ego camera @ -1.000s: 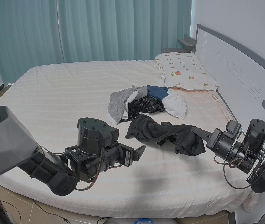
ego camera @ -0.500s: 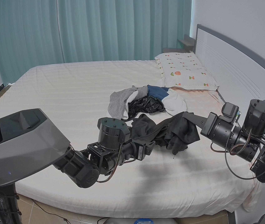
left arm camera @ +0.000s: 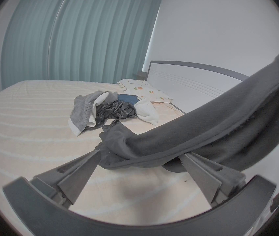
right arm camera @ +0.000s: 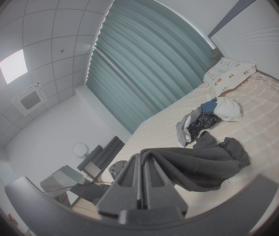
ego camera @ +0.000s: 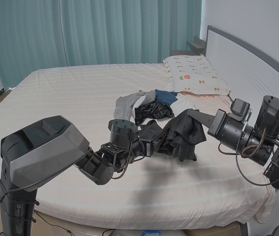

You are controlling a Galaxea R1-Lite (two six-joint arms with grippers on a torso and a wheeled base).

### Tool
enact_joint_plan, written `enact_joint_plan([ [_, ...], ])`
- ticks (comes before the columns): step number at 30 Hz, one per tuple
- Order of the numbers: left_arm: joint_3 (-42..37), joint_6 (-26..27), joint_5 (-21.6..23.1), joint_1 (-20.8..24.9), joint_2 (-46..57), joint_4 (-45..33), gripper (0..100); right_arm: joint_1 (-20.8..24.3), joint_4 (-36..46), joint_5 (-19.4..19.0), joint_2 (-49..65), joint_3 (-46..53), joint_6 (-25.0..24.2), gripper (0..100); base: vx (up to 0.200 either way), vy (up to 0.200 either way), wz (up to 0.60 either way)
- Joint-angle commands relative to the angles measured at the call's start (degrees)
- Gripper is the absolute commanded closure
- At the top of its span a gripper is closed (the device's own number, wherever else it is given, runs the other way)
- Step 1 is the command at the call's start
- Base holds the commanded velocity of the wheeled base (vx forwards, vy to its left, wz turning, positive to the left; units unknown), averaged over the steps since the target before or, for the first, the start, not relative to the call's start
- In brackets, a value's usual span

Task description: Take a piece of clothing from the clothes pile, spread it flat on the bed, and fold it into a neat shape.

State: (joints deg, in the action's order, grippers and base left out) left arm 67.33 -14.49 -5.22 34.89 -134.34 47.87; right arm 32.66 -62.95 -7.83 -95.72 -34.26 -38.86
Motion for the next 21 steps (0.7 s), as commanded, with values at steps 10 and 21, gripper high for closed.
enact_joint_plan([
  [10,19.1,-6.4,0.0,-3.8,-16.8,-7.3,0,-1.6,-0.5,-0.2,2.6,-2.8,-0.1,100,0.0,0.0,0.0],
  [21,34.8,-8.4,-3.8,-4.1,-25.8,-12.5,0,-4.4,-0.4,-1.0,2.1,-3.4,-1.0,100,0.0,0.0,0.0],
])
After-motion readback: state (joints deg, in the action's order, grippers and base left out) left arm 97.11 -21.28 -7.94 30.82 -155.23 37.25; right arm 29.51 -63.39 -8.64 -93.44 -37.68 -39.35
